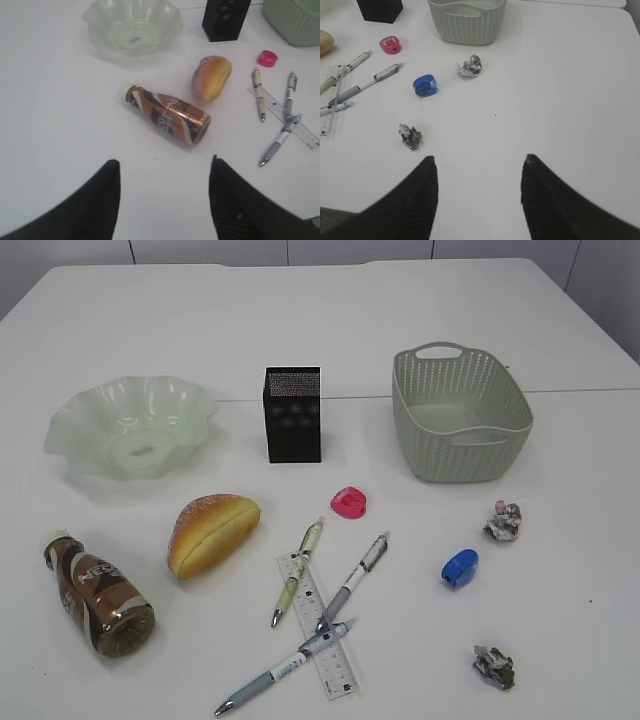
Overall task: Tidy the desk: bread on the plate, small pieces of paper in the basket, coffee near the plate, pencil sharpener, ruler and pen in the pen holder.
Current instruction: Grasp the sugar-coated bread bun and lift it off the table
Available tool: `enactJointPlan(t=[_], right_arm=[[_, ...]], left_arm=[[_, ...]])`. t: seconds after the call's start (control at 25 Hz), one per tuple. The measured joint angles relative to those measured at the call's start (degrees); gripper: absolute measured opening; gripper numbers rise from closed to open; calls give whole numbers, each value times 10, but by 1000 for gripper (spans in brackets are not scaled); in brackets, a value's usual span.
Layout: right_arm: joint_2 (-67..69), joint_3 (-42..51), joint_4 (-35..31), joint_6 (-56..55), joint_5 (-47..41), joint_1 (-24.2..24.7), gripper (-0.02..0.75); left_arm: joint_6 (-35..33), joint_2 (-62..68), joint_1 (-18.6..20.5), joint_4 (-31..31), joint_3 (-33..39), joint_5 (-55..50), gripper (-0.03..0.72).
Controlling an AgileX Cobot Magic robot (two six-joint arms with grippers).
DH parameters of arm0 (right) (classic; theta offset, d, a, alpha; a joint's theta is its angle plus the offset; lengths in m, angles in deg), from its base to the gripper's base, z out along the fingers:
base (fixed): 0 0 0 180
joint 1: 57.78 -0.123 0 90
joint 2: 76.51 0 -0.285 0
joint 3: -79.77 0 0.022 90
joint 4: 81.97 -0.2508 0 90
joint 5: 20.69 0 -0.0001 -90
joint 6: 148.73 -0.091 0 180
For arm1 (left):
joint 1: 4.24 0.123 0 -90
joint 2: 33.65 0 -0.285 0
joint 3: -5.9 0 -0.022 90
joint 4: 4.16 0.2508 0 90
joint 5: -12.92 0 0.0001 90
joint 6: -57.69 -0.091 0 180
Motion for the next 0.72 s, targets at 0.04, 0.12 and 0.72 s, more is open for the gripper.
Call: enactJointPlan(t=[0.04, 0.12, 0.72], right_arm=[[0, 0, -1, 0, 0, 0, 398], [0, 0, -6, 0, 0, 0, 398], [22, -6, -19, -49, -22, 0, 398]], left_arm=[[0, 0, 0, -8, 0, 1, 416], [0, 0, 0, -13, 0, 2, 416], [0, 93, 0, -56, -48, -58, 429]])
